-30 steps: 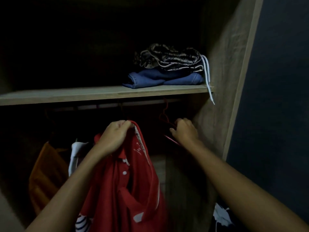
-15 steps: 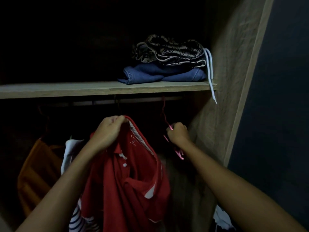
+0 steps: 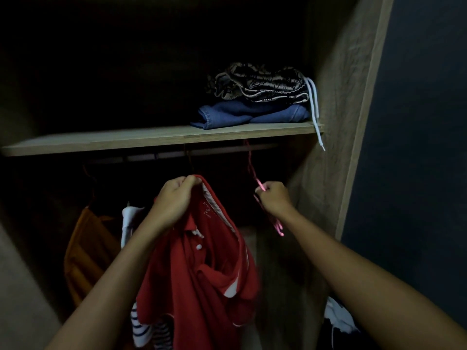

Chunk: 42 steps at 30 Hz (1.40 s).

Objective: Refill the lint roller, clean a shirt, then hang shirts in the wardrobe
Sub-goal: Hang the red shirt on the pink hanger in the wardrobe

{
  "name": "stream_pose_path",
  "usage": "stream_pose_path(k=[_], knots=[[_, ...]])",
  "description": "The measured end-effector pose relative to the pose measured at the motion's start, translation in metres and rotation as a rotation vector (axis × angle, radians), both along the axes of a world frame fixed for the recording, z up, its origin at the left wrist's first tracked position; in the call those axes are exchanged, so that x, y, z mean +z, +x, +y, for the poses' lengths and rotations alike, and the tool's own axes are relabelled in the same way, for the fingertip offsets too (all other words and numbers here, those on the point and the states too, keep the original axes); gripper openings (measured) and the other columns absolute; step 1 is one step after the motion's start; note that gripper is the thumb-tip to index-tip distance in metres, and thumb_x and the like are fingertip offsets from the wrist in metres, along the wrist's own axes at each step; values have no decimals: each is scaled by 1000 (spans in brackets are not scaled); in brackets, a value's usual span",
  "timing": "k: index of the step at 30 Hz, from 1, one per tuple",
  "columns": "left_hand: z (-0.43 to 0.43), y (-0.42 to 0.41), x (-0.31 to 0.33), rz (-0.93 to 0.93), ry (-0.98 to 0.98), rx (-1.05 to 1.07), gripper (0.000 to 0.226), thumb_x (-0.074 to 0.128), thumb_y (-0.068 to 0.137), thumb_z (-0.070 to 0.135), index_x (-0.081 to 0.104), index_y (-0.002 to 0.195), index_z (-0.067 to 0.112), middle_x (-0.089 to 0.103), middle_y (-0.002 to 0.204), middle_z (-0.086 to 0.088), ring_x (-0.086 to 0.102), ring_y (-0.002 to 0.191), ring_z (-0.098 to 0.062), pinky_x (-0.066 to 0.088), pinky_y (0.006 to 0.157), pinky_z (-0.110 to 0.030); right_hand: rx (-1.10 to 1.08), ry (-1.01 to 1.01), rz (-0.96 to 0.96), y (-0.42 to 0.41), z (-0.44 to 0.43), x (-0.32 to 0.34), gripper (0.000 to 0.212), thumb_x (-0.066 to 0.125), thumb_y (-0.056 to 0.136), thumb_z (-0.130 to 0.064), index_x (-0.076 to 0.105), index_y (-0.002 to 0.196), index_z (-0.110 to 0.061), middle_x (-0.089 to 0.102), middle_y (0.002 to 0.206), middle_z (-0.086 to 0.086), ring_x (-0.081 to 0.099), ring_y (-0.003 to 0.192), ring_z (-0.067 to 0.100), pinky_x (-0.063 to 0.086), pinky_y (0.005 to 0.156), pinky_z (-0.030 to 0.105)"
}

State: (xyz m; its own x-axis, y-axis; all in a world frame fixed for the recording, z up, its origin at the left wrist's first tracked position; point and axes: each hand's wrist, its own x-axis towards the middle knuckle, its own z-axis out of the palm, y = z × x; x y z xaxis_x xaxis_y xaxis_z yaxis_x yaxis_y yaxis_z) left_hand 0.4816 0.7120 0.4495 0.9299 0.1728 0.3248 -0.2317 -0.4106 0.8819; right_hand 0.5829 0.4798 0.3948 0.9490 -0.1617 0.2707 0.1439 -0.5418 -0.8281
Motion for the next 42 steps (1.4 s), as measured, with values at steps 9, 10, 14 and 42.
stream_pose_path(k=[9, 10, 14, 42], knots=[[14, -47, -4, 32, -72, 40, 68, 53, 67, 61, 66, 86, -3, 64, 75, -17, 59, 71, -25, 47, 67, -47, 143, 119, -151, -145, 5, -67, 14, 62, 94, -14, 68, 81, -16, 63, 60, 3, 48, 51, 3, 39, 50, 24], [14, -54, -4, 32, -73, 48, 60, 53, 68, 59, 67, 82, 2, 61, 73, -15, 57, 69, -25, 43, 65, -43, 142, 141, -178, -163, 4, -72, 13, 61, 96, -15, 67, 85, -16, 63, 64, 4, 49, 54, 3, 40, 52, 22], [20, -74, -3, 57, -84, 35, 62, 55, 69, 60, 66, 81, 0, 60, 72, -15, 56, 67, -26, 42, 65, -39, 117, 248, -230, -222, 10, -92, 13, 59, 97, -9, 61, 106, -18, 66, 84, -5, 61, 70, 7, 48, 62, 15], [37, -178, 119, 22, -16, -367, 32, 69, 92, 37, 73, 78, 10, 73, 82, -15, 68, 66, -24, 56, 71, -34, 467, 696, -568, -294, 87, 112, 43, 42, 100, -45, 59, 77, -13, 37, 59, 11, 30, 48, 15, 20, 49, 36]])
